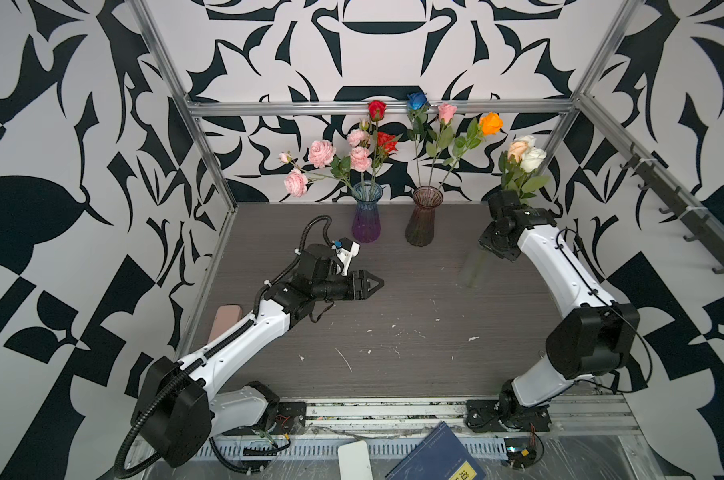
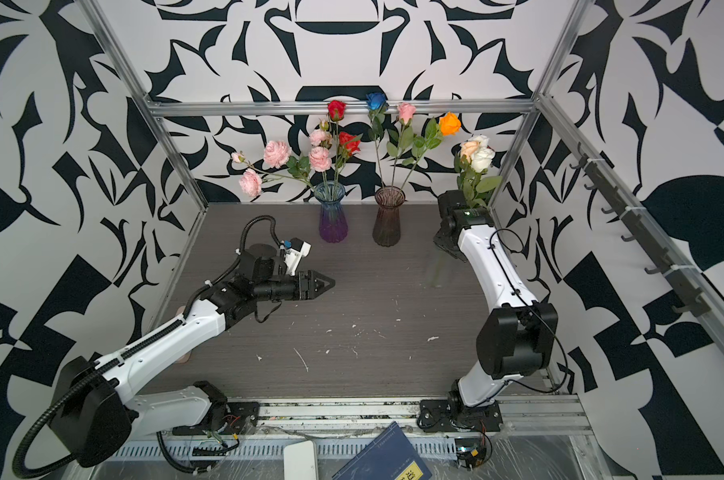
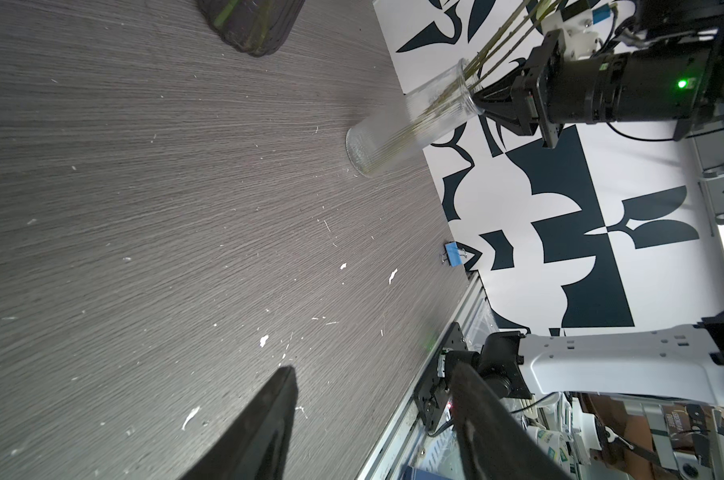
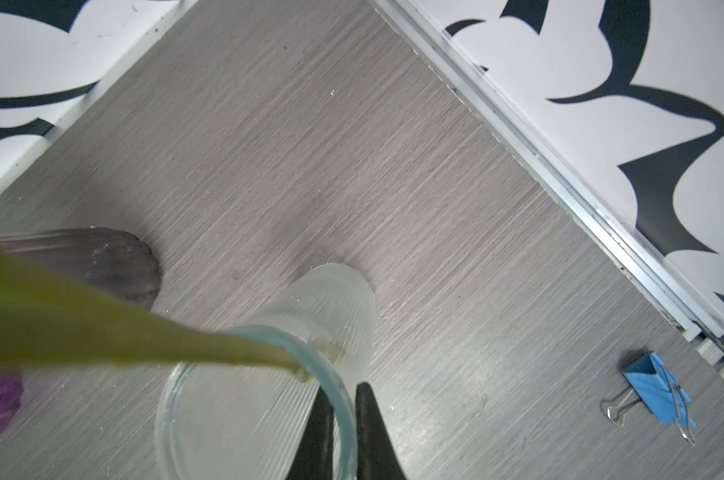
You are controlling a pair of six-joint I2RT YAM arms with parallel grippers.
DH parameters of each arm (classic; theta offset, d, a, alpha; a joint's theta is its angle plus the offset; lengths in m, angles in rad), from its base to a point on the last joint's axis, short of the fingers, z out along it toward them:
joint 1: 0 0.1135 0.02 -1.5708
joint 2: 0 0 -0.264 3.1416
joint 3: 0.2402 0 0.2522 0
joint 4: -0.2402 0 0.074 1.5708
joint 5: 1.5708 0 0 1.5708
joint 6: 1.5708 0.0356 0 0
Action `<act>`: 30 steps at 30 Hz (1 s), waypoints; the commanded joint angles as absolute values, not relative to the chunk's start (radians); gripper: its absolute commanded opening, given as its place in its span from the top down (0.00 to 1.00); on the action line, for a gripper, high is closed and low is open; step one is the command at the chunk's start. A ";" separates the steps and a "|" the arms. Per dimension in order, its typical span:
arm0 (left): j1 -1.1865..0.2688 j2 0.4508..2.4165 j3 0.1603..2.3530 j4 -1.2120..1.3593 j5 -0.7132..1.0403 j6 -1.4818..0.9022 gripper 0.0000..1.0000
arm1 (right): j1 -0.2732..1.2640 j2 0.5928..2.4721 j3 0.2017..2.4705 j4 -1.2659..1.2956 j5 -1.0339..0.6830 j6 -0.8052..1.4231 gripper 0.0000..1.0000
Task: Arrange the flowers into the vase
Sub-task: 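Move the clear vase with the right gripper to the far table corner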
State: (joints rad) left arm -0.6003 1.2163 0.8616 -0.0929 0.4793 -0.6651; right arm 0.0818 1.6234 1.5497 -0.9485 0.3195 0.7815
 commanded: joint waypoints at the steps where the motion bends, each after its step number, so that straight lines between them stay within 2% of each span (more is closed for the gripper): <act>1: -0.595 1.200 0.857 -0.096 0.487 -0.663 0.37 | 0.071 1.639 1.569 -0.938 0.388 0.758 1.00; 20: -0.594 1.195 0.886 -0.129 0.486 -0.647 0.37 | 0.010 1.674 1.580 -0.884 0.342 0.732 1.00; 28: -0.595 1.198 0.897 -0.127 0.490 -0.653 0.37 | 0.004 1.658 1.585 -0.882 0.328 0.700 0.84; 30: -0.595 1.197 0.899 -0.129 0.488 -0.653 0.37 | 0.003 1.654 1.587 -0.881 0.327 0.695 0.77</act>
State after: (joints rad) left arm -0.6003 1.2163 0.8680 -0.1165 0.4793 -0.6579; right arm 0.0086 1.6707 1.5787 -0.8700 0.2974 0.7311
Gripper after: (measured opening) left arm 0.633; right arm 0.225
